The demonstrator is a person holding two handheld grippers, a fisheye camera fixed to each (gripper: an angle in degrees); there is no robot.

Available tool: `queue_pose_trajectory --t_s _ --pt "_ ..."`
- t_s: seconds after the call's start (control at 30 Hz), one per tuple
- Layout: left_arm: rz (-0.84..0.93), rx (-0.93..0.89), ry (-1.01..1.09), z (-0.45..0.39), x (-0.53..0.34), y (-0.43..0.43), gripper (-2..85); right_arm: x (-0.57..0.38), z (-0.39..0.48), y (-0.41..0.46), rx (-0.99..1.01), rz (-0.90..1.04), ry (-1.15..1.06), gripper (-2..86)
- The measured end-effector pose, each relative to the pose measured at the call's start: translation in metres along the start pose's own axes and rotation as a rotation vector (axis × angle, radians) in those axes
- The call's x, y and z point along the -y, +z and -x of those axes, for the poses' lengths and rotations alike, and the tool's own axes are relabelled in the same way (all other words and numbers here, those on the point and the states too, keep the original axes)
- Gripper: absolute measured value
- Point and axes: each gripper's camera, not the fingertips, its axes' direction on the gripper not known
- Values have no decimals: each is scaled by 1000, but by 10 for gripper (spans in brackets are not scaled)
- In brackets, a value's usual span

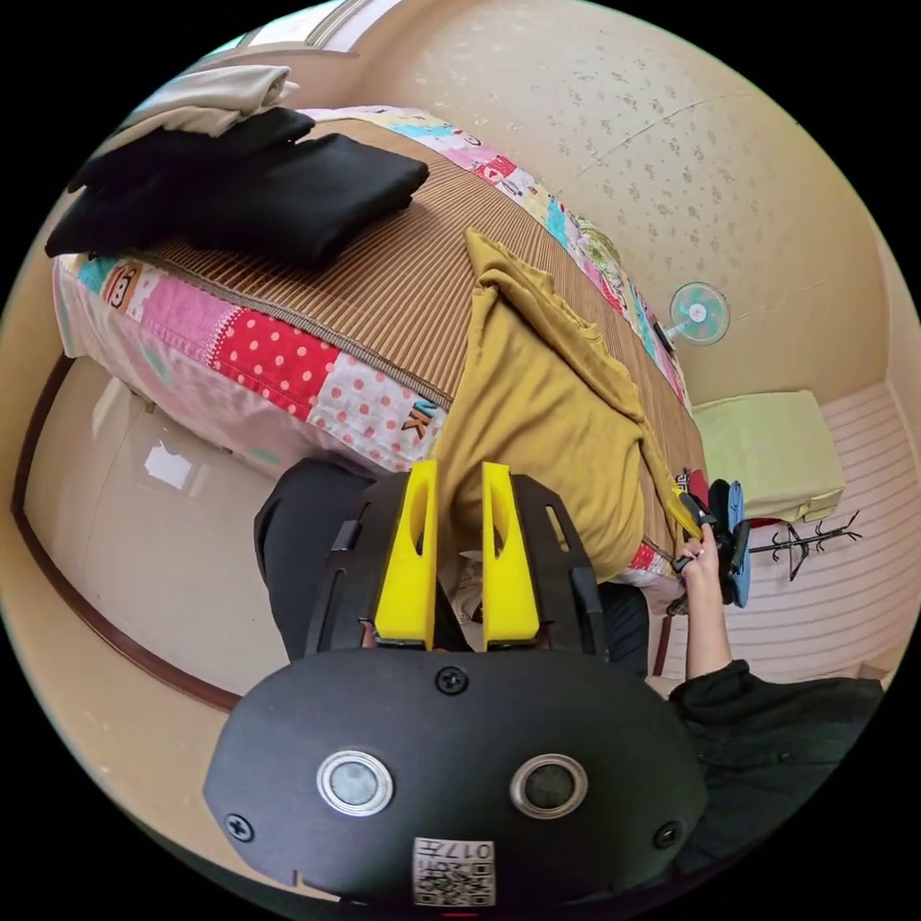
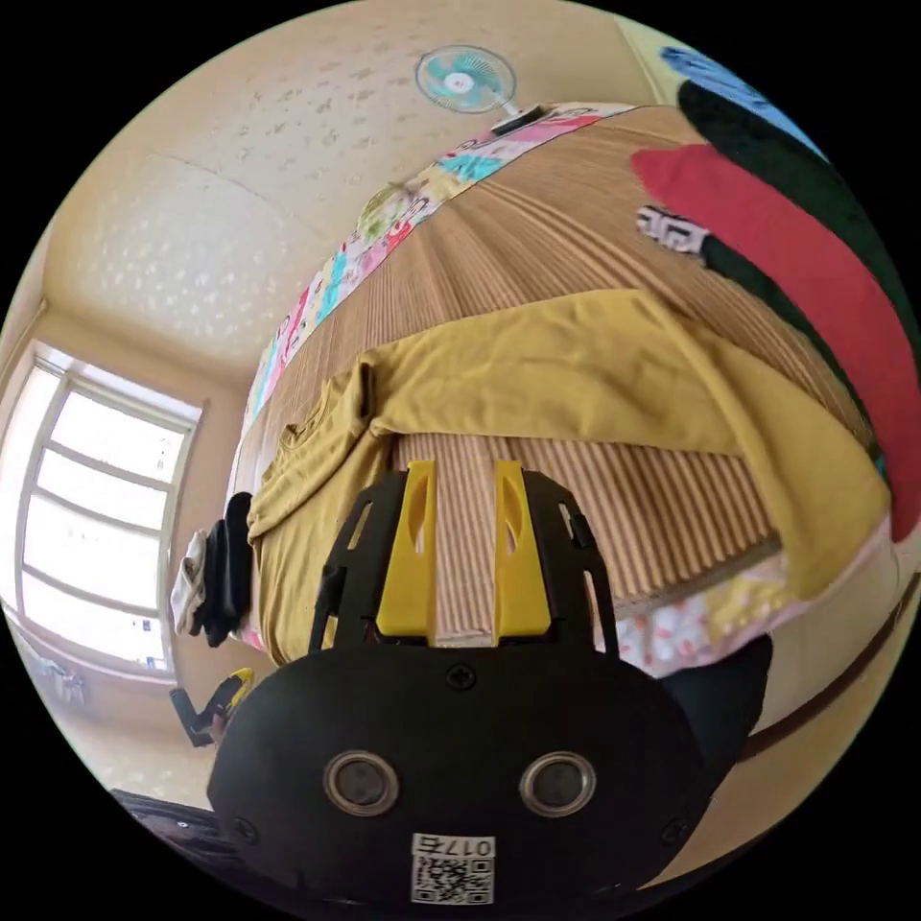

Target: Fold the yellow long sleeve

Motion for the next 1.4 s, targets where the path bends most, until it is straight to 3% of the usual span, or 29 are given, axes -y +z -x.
queue_pose_trajectory --t_s 0.1,0.27,0.47,0.57,0.6,0.7,0.77,0.9,0.97,1.03,1.13,1.23,1.33,1.4 --pt "2 29 62 -18 2 0 76 -11 -33 -24 -289 15 -46 106" --pt "14 10 138 -55 4 14 75 3 -43 -5 -433 123 -170 99" --pt "6 -33 165 -86 -11 17 75 -2 7 -58 -480 -56 -273 112" --pt "27 -55 160 -88 -27 23 76 4 -26 -33 -430 58 -229 123" --pt "46 -74 162 -90 -32 28 76 5 -44 -15 -363 179 -206 120" --pt "113 -121 208 -106 -41 41 82 -8 -40 -27 -430 94 -212 81" --pt "146 -169 286 -128 -46 48 85 -12 -20 -48 -369 62 -244 44" --pt "277 -375 581 -212 -64 73 86 -12 40 -114 128 -44 -362 31" --pt "342 -433 703 -252 -72 88 90 -5 66 -117 406 19 -442 29" --pt "269 -394 811 -295 -78 93 112 3 104 -101 620 170 -531 27" --pt "146 -323 860 -325 -73 94 150 0 140 -81 666 250 -570 26" --pt "244 -339 827 -344 -59 122 146 -8 165 -65 736 307 -602 25" --pt "256 -200 771 -353 -47 149 58 -11 166 -69 693 238 -598 23" --pt "223 -222 778 -356 -33 146 27 -10 152 -86 675 112 -600 19"
